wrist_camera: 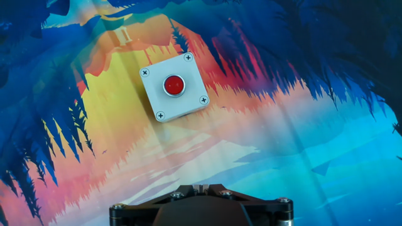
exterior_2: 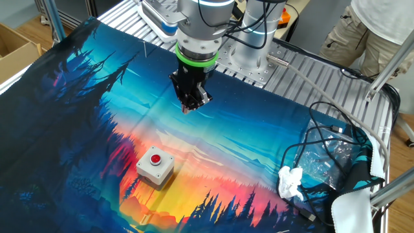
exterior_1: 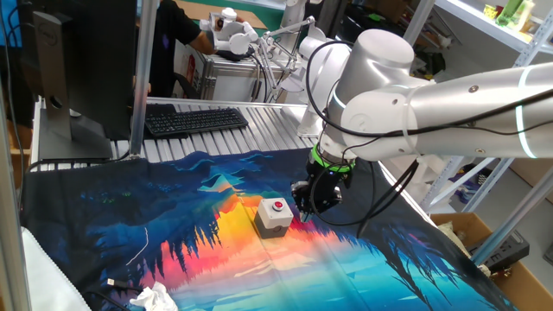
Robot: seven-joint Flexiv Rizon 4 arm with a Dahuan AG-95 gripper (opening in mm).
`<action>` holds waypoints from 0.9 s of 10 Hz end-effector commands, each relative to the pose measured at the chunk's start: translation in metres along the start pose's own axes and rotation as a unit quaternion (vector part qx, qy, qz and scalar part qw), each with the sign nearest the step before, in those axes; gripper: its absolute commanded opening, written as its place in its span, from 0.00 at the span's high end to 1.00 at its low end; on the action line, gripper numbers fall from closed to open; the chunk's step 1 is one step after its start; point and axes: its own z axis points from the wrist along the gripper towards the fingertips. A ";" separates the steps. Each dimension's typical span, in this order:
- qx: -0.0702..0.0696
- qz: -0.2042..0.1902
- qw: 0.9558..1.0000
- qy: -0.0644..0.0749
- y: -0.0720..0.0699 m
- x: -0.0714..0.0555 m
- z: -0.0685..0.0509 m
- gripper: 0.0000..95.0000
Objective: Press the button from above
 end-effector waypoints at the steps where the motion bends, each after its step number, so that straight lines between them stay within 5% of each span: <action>1: -0.001 -0.001 1.000 0.000 0.000 0.000 0.000 1.00; 9: -0.002 -0.013 1.000 0.003 0.001 -0.001 0.001 1.00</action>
